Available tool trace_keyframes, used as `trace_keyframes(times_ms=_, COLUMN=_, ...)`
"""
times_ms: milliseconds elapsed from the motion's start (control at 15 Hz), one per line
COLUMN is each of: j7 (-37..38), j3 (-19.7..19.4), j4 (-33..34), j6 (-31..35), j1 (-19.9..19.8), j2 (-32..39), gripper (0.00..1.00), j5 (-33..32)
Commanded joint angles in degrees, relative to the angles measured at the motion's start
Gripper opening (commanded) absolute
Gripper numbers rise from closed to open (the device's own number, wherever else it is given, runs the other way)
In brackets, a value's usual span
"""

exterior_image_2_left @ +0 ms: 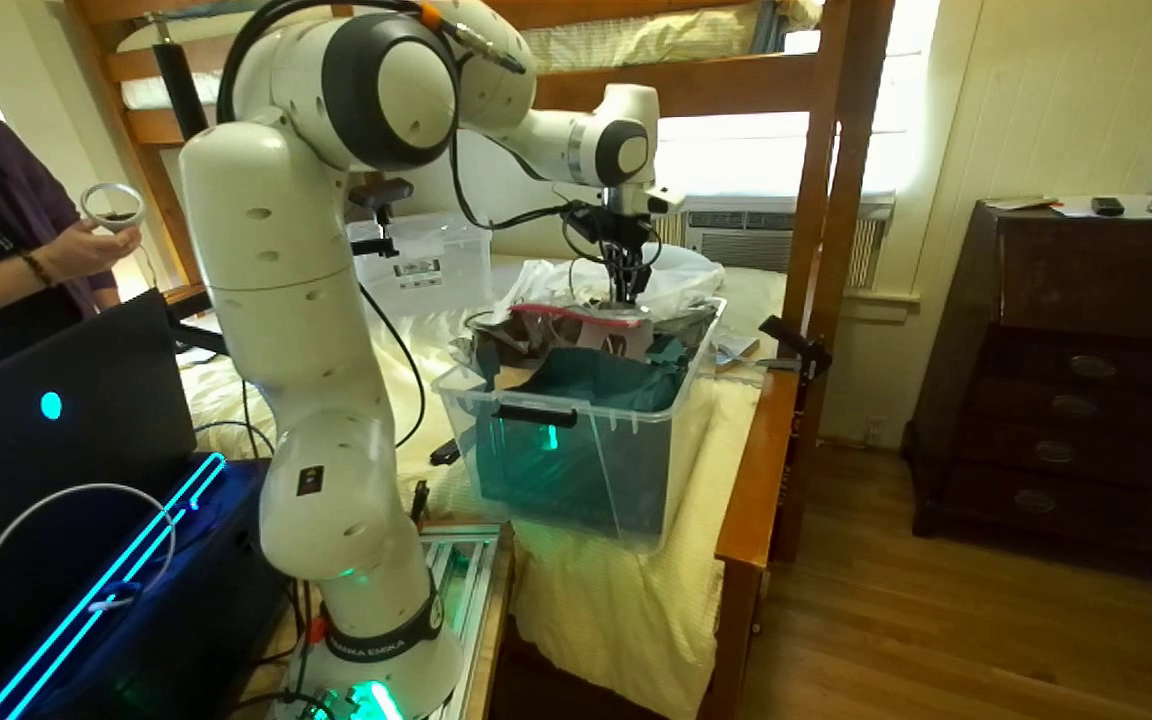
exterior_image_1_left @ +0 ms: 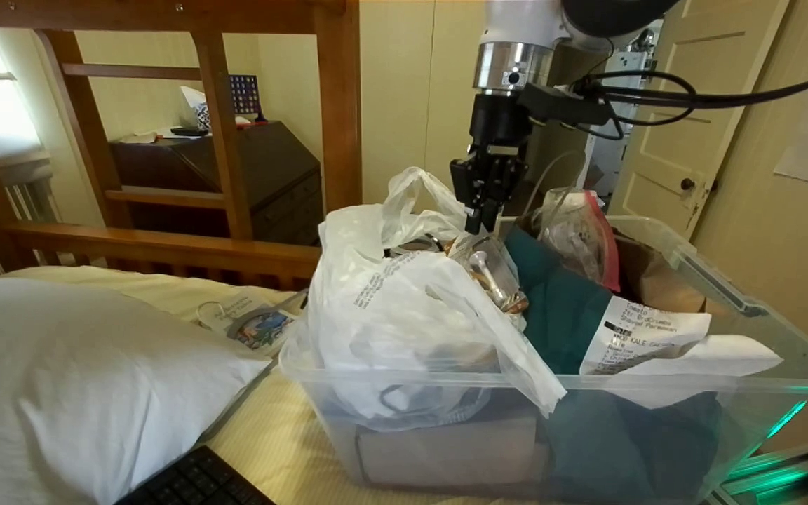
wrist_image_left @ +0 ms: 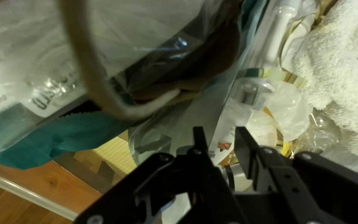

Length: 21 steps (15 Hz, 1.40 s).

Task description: Move the objects in the plastic

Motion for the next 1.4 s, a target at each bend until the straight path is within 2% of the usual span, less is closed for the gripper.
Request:
trace_keyframes(times_ms=0, j7=1.8, j3=-2.7, j4=2.7, j6=-1.4, j1=3.1, j2=2.6, gripper=0.18, j5=-0.1)
trace_keyframes(times_ms=67, j7=1.5, j3=-3.4, j4=2.7, j6=-1.2, j1=3.6, j2=2.8, gripper=0.21, j5=0.0)
trace_keyframes(times_ms=200, j7=1.1, j3=-4.3, j4=2.9, j6=-1.2, j1=4.6, j2=3.1, gripper=0.05, j5=0.6)
trace_keyframes(times_ms=333, j7=0.4, j3=-4.8, j4=3.4, j6=-1.7, j1=5.6, j2=3.1, gripper=0.0, j5=1.2)
trace_keyframes(times_ms=600, j7=-5.1, j3=-4.5, j4=4.6, j6=-0.8, j1=7.3, j2=2.1, gripper=0.0, j5=5.8)
trace_keyframes(times_ms=933, j7=-15.7, j3=-4.3, j4=6.4, j6=2.7, j1=8.6, j2=2.1, gripper=0.0, j5=11.7)
trace_keyframes(times_ms=1133, j7=-19.8, j3=-4.4, j4=8.1, j6=4.7, j1=8.9, j2=3.5, gripper=0.0, j5=12.5)
trace_keyframes(times_ms=1333, j7=-20.6, j3=-4.4, j4=8.7, j6=7.5, j1=9.2, j2=3.0, gripper=0.0, j5=10.9)
